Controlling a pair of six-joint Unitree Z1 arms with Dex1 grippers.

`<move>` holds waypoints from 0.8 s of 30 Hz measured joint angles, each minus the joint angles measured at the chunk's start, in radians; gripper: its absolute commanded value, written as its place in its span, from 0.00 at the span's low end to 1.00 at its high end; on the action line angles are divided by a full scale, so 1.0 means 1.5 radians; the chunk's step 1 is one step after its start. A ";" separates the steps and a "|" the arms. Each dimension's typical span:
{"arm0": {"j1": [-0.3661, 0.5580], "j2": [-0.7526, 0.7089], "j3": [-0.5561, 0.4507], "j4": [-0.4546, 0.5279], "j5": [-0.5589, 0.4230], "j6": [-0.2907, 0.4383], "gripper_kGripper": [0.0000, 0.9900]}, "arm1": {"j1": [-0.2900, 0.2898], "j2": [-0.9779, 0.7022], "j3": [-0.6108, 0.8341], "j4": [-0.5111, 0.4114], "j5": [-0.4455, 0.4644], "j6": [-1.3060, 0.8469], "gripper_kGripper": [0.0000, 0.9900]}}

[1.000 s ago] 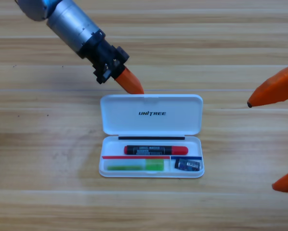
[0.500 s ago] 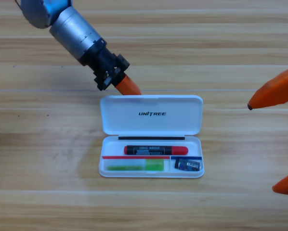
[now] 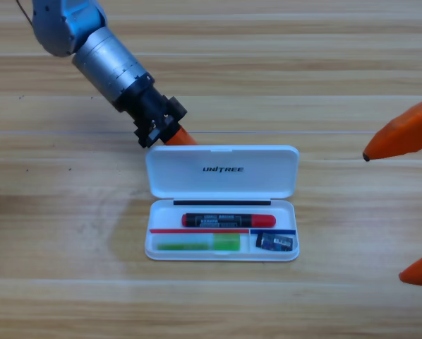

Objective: Clean up eraser and pencils

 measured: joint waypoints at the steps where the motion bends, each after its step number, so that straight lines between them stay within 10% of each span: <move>1: 0.000 0.000 0.002 0.000 0.000 0.000 0.00 | 0.000 0.000 0.000 0.000 0.000 0.000 0.97; 24: -0.019 -0.018 0.054 -0.002 0.000 0.000 0.00 | 0.000 0.000 0.000 0.000 0.002 0.000 0.97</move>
